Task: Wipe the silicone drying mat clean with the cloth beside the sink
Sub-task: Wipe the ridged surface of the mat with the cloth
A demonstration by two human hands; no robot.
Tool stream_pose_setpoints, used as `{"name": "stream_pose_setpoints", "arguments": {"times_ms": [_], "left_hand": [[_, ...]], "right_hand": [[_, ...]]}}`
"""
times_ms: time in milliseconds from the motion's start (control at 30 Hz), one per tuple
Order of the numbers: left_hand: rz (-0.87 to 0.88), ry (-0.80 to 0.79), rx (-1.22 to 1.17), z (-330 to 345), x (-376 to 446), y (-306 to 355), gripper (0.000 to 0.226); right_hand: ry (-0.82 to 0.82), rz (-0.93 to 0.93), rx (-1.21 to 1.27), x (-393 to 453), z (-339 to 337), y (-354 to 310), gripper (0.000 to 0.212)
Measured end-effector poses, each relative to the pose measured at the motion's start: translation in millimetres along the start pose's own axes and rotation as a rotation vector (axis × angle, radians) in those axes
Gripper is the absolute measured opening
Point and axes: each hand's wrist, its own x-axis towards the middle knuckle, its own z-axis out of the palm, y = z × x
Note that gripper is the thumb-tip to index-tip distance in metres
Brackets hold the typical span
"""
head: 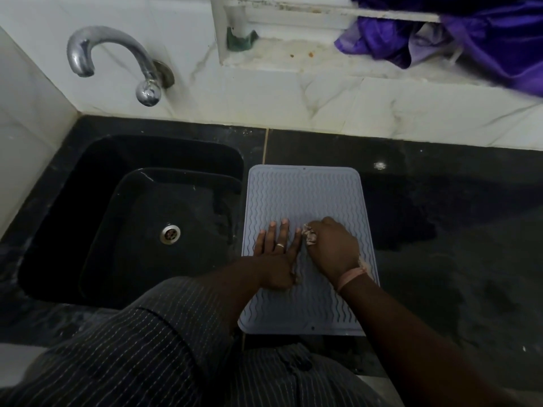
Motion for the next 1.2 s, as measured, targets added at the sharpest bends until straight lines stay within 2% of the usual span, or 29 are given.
{"name": "stream_pose_setpoints", "arguments": {"times_ms": [133,233,300,367,467,533,867,1200], "left_hand": [[-0.022,0.060,-0.032,-1,1,0,0.117],[-0.055,0.240,-0.042,-10,2,1,0.116],[-0.113,0.316,-0.076,-24,10,-3,0.123],[-0.138,0.273,-0.068,-39,21,-8,0.136],[-0.120,0.112,-0.042,-49,34,-16,0.157],[-0.107,0.061,-0.039,-49,36,-20,0.163],[-0.069,0.008,-0.042,-55,34,-19,0.163],[-0.084,-0.018,-0.060,-59,32,-18,0.163]], "right_hand": [[-0.034,0.005,-0.022,-8,-3,-1,0.025],[-0.040,-0.023,0.015,-21,-4,3,0.022],[-0.046,-0.031,0.021,-26,-4,2,0.021],[-0.066,-0.029,0.023,-27,-4,1,0.026],[-0.073,-0.019,0.014,-19,-4,2,0.025],[-0.055,-0.006,-0.006,-13,-2,1,0.024],[0.009,-0.016,-0.044,44,-1,5,0.024],[-0.095,-0.016,-0.017,49,-5,6,0.030]]}}
